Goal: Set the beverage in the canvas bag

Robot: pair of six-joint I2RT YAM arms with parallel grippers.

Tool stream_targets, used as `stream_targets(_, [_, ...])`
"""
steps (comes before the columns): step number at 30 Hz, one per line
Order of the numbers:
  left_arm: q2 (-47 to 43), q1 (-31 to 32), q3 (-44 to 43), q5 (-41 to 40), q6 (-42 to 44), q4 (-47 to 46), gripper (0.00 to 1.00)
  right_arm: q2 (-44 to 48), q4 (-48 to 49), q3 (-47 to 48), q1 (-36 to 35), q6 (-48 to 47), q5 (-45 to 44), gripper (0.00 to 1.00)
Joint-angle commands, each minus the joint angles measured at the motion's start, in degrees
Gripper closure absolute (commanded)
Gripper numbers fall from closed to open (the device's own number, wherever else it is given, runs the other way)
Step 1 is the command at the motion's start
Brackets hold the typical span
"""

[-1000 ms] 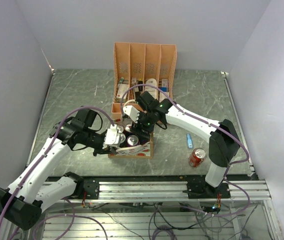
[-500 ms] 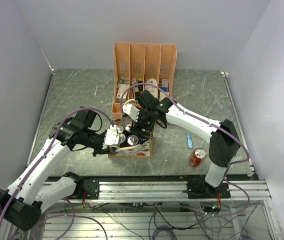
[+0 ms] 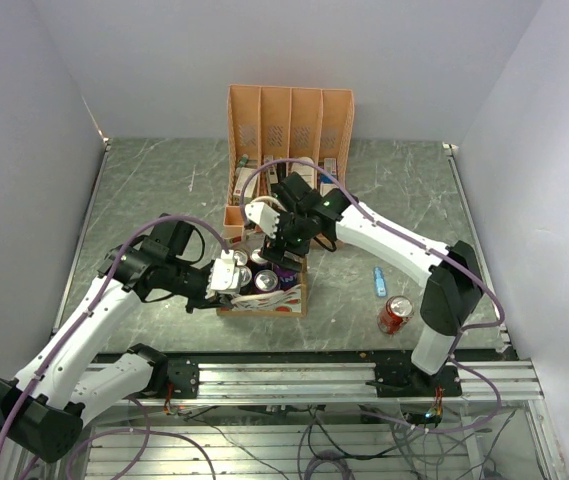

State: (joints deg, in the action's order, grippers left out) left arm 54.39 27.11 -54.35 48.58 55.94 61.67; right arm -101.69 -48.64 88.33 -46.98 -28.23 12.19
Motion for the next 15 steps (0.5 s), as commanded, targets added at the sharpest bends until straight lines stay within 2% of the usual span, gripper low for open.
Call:
stream_targets(1, [0.2,0.1,-0.1,-1.4,1.1,-1.4,0.93,3.1,-1.3,3.5,0.2,-1.5,0.9,0.24])
stream_targets(7, [0.3,0.1,-0.4,-2.0,1.9,-0.8,0.93,5.2,-2.3,5.4,0.1,-1.8,3.1,0.24])
stream_targets(15, [-0.8,-0.5,0.6,-0.8,0.8,-2.2,0.90,11.7,-0.8,1.6,0.8,-1.1,1.6,0.24])
